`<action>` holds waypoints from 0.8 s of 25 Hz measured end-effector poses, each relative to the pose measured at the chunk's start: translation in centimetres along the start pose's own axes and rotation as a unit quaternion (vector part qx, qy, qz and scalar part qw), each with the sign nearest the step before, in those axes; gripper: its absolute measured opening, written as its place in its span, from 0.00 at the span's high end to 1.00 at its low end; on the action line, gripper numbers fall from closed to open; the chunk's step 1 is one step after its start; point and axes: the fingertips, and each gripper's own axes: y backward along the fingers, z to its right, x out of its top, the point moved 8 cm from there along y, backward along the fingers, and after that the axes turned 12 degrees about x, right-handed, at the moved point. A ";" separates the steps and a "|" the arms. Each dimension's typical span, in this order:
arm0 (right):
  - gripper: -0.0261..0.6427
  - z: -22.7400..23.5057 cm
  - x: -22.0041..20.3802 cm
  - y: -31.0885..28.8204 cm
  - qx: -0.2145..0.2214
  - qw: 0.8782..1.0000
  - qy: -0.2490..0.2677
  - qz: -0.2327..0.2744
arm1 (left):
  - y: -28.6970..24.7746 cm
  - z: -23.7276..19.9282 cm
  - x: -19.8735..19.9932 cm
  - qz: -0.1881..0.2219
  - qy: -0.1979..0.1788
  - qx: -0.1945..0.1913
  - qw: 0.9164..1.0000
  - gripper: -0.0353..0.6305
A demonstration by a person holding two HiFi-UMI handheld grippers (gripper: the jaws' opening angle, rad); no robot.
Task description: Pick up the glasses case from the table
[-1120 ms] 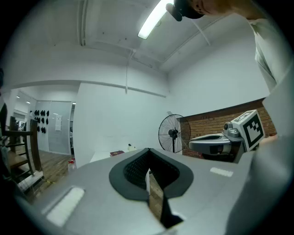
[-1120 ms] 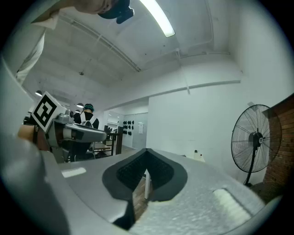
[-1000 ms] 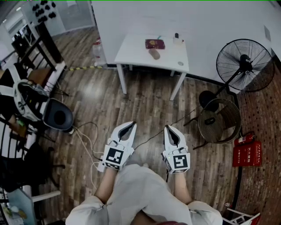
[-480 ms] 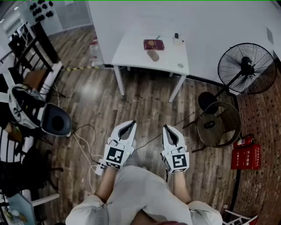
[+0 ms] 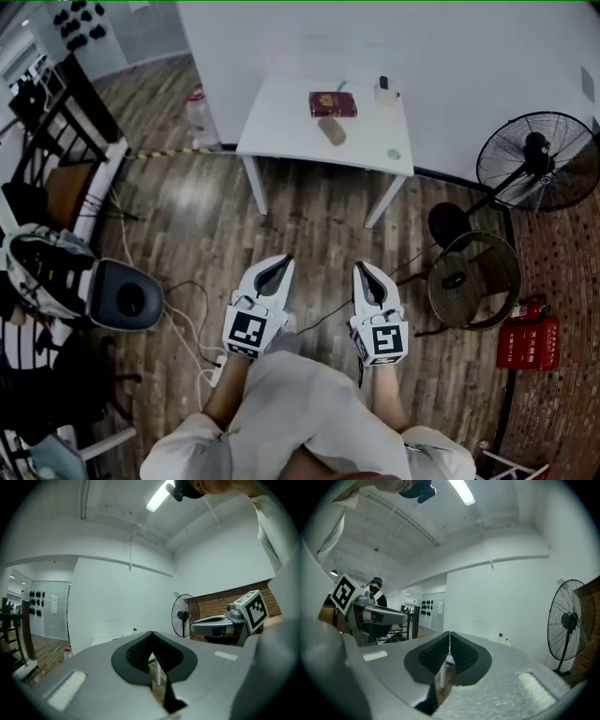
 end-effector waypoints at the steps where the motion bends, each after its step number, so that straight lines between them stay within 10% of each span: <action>1: 0.95 0.4 0.1 -0.9 -0.003 1.000 -0.001 0.000 | -0.8 -0.7 0.1 0.000 0.000 -0.003 1.000 0.92; 20: 0.95 4.2 -0.1 -12.4 -0.047 0.999 -0.009 -0.020 | -11.9 -9.5 -1.1 -0.010 0.017 -0.042 0.999 0.92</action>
